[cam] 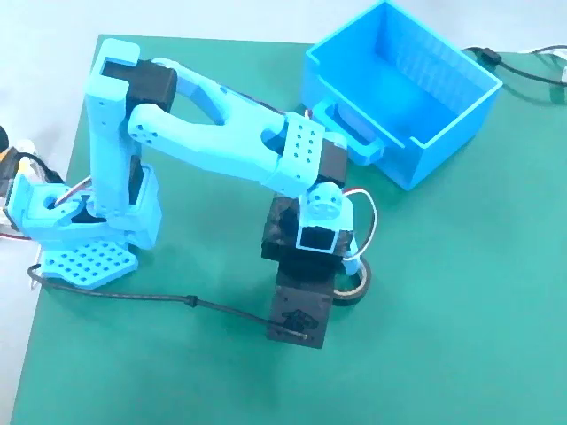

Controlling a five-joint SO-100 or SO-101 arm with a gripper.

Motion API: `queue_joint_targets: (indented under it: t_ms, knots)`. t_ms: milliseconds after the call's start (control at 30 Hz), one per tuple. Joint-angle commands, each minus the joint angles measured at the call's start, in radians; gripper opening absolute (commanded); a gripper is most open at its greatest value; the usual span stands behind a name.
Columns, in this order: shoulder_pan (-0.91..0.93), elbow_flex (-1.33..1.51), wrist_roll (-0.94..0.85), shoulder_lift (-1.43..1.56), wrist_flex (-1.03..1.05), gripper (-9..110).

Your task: Put the tape in the box

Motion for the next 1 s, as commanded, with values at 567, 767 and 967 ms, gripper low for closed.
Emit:
queue_joint_targets:
  t_ms: [567,767,967]
  knots:
    - [-0.006,-0.066,-0.015,-0.009,-0.005,0]
    - [0.000,-0.066,-0.015,0.017,0.005,0]
    - [0.034,-0.066,-0.015,0.120,0.040,0]
